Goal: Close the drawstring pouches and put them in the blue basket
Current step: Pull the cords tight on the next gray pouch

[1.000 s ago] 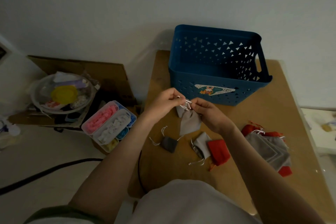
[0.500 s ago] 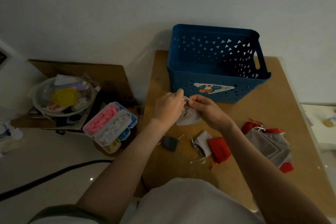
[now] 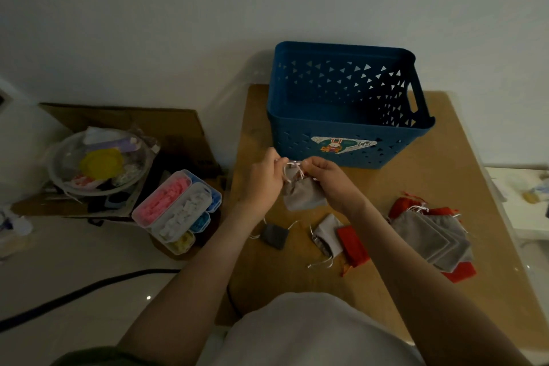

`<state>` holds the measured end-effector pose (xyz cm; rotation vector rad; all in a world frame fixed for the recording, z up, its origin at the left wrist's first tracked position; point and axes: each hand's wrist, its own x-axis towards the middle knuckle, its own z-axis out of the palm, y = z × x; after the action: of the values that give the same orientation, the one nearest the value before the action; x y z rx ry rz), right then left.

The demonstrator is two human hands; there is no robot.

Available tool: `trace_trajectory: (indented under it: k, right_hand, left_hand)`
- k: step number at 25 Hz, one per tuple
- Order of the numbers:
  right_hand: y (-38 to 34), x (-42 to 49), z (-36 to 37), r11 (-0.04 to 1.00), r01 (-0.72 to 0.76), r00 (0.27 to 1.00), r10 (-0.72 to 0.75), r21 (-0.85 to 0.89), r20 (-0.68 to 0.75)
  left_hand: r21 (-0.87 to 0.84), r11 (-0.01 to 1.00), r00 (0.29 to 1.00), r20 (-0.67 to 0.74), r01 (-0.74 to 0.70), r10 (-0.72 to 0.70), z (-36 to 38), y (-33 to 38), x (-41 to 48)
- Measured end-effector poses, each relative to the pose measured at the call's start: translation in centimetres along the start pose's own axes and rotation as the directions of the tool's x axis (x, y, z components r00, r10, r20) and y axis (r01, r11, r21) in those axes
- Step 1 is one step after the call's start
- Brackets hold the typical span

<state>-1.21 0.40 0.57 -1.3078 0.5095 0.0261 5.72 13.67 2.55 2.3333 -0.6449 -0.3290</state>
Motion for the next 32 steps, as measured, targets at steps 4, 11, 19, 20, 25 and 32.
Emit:
trace_trajectory:
  k: [4,11,19,20,25,32]
  right_hand:
    - [0.4,0.0,-2.0,0.988,-0.009,0.983,0.037,0.157,-0.179]
    - [1.2,0.1,-2.0,0.781,0.013,0.969,0.145,0.625,-0.201]
    - [-0.4,0.3,-2.4,0.956,0.049,0.999,-0.043,0.289,-0.030]
    - [-0.6,0.4,-2.1,0.962,0.035,0.999,-0.031,0.271,-0.017]
    - [-1.0,0.3,-1.2,1.000,-0.003,0.999,0.002,0.020,0.053]
    - [-1.4,-0.2,0.4,0.951,0.012,0.973,0.060,-0.310,0.222]
  left_hand:
    - [-0.297,0.884,0.929,0.033,0.362,-0.370,0.2,-2.1,0.3]
    - [-0.261,0.854,0.893,0.149,0.450,-0.425,0.9,-2.1,-0.1]
    - [-0.522,0.805,0.955,0.232,0.283,-0.186,0.0,1.0,0.1]
    - [-0.545,0.784,0.951,0.243,0.297,-0.192,0.1,1.3,0.2]
    - [-0.287,0.895,0.936,0.183,0.343,-0.300,0.1,1.1,0.7]
    - [-0.231,0.922,0.936,0.240,0.312,-0.256,-0.2,1.9,0.8]
